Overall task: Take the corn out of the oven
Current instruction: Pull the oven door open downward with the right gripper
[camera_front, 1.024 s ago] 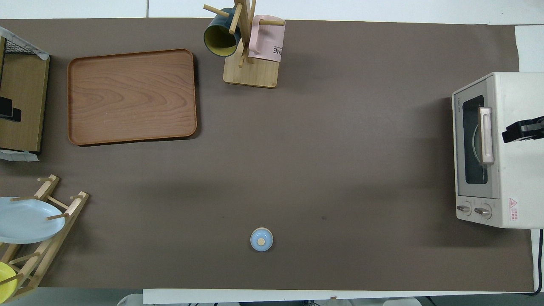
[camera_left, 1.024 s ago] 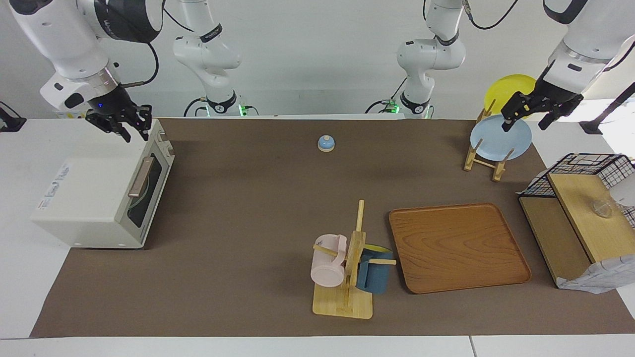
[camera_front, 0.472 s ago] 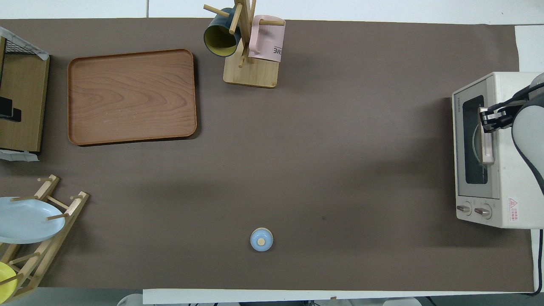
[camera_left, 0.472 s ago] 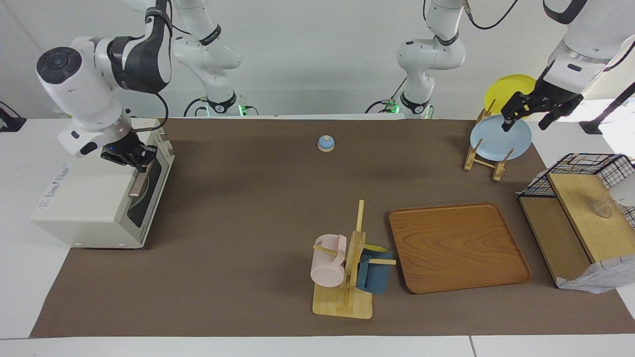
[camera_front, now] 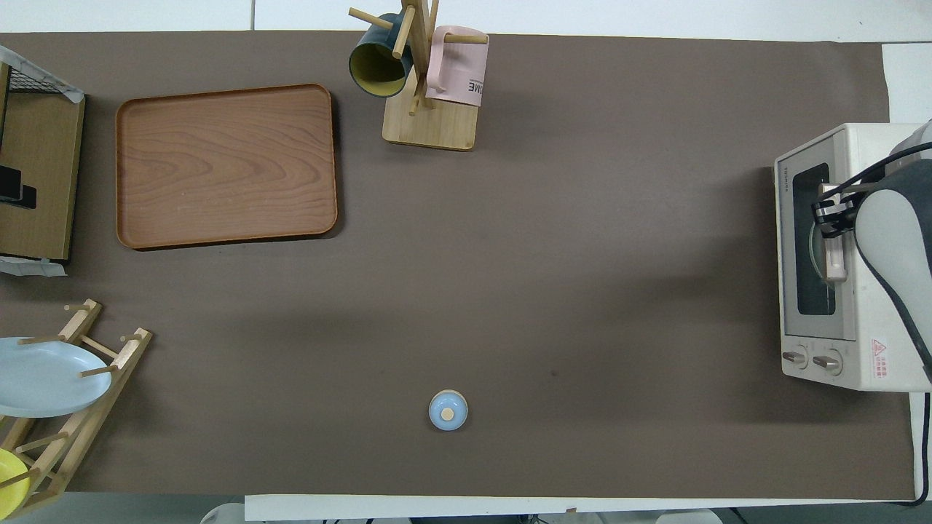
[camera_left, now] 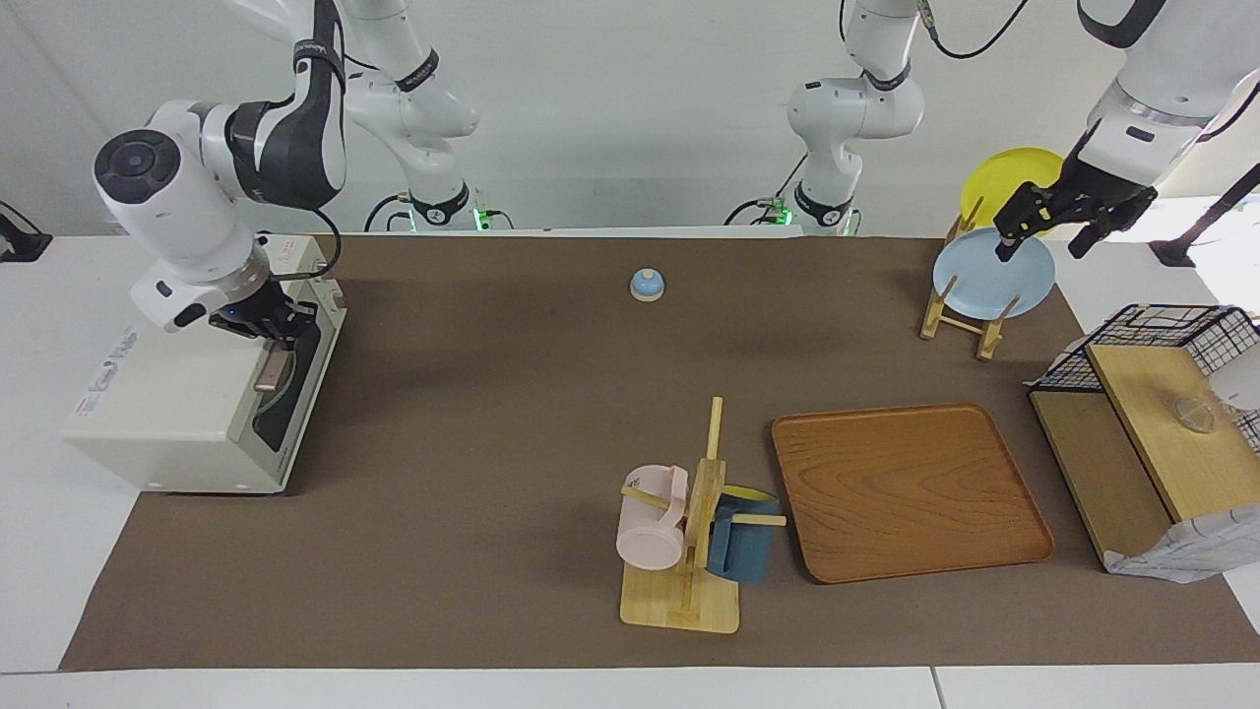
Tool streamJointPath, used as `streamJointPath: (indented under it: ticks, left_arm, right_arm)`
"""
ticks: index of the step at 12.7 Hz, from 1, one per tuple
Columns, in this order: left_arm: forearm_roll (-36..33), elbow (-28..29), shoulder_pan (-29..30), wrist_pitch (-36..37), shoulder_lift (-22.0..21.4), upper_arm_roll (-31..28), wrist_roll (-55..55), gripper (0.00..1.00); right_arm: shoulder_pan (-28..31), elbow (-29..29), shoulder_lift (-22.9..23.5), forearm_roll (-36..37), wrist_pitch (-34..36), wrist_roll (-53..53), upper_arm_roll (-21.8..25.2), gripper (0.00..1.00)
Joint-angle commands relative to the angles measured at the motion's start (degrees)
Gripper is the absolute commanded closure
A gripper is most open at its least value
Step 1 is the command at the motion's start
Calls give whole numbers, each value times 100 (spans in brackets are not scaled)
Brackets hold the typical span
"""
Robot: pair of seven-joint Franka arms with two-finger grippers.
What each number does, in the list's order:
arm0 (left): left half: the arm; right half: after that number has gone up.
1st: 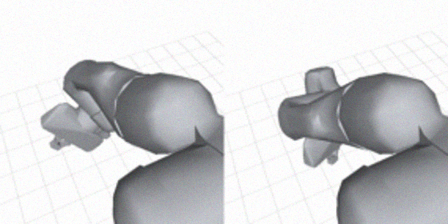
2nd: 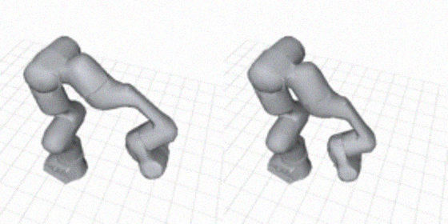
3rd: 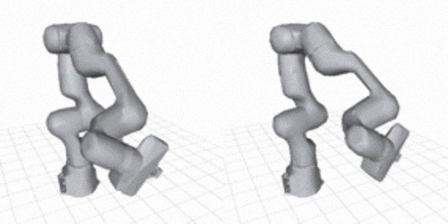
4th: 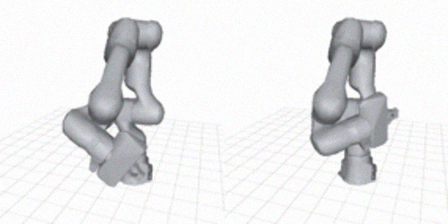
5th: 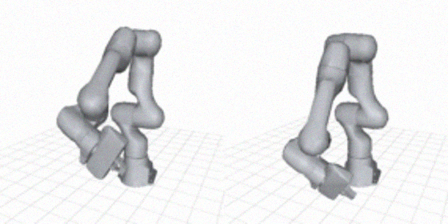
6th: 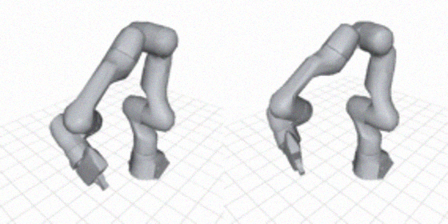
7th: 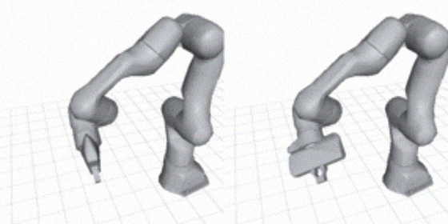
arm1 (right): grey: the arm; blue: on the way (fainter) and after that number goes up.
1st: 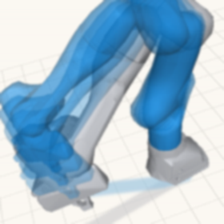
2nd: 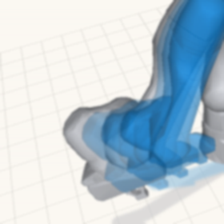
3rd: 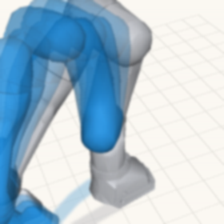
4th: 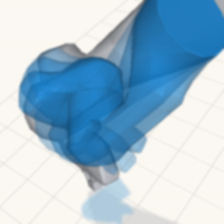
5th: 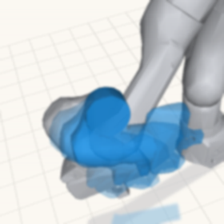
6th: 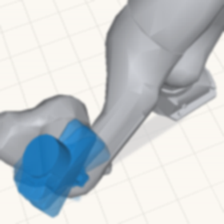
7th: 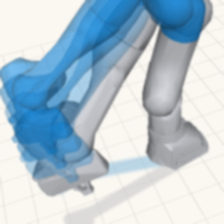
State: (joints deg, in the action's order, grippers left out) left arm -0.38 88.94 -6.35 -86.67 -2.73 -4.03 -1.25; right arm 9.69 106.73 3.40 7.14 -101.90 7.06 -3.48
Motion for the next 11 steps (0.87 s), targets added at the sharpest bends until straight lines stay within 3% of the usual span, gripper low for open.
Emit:
streamJointPath:
  ticks: [1,4,6,11]
  left_arm:
    - [56,45,29,80,-52,-2,11,0]
    - [56,45,29,80,-52,-2,11,0]
    - [56,45,29,80,-52,-2,11,0]
    - [56,45,29,80,-52,-2,11,0]
  right_arm:
    - [51,278,-111,77,-216,50,-39,100]
    - [-2,348,-67,68,-338,-20,-48,100]
    - [-63,611,3,60,-786,-256,-74,100]
    - [-722,621,590,-11,-1550,-985,-83,100]
